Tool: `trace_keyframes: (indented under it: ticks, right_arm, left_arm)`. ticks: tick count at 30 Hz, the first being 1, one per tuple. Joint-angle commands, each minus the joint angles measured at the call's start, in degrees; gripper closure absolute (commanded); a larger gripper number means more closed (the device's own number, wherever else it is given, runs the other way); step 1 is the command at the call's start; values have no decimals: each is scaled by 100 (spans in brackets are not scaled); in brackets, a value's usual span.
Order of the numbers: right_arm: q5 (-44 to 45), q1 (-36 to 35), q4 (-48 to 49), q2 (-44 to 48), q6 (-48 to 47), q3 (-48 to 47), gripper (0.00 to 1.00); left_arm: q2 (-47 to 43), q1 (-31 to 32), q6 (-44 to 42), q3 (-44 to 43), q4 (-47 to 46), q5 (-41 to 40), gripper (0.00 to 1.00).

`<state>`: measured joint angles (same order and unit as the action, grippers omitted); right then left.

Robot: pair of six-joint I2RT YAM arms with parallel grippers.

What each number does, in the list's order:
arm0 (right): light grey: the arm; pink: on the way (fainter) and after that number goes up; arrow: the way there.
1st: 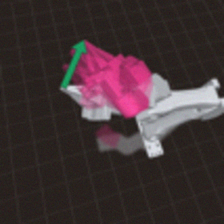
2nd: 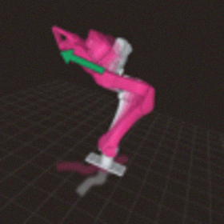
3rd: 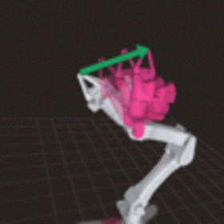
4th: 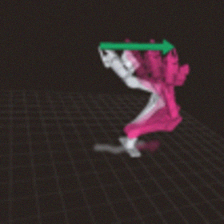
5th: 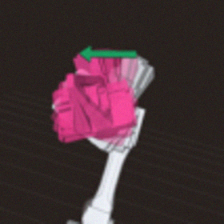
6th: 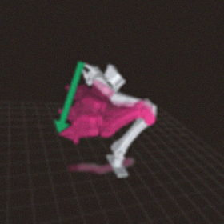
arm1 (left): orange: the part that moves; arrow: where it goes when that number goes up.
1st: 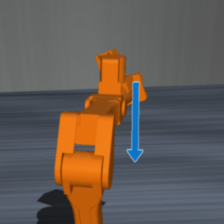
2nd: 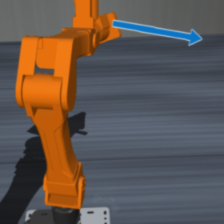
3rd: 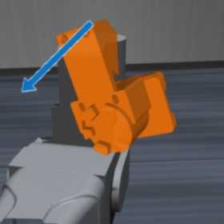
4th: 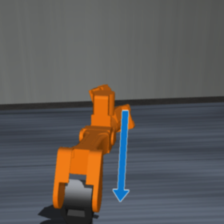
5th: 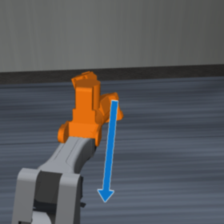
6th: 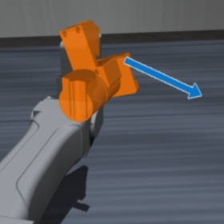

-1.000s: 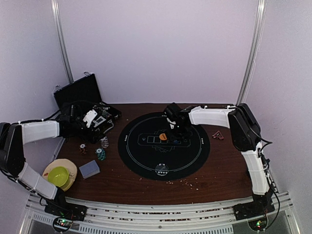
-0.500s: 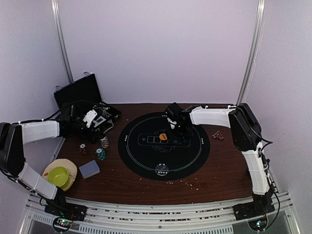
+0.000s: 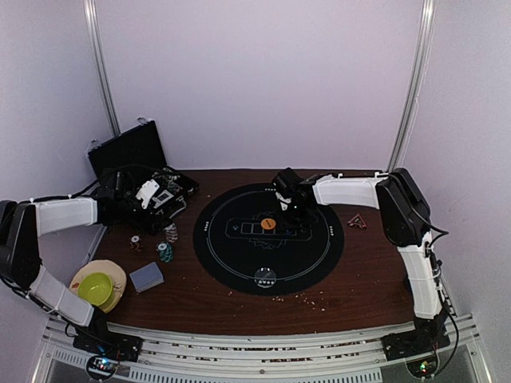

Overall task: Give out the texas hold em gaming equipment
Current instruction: Move the small blind button to the poker table mat.

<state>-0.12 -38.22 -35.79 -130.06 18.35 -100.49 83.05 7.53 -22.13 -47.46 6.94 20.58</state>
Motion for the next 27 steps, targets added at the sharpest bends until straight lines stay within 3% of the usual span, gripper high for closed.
trace_keyframes:
  ticks: [1,27]
  right_arm:
    - [-141,87,-244,-248,10,175,48]
    - [-20,-11,-253,115,-15,-144,50]
  left_arm:
    - [55,17,25,-31,-211,43,2]
    - [90,17,25,-35,-213,34,2]
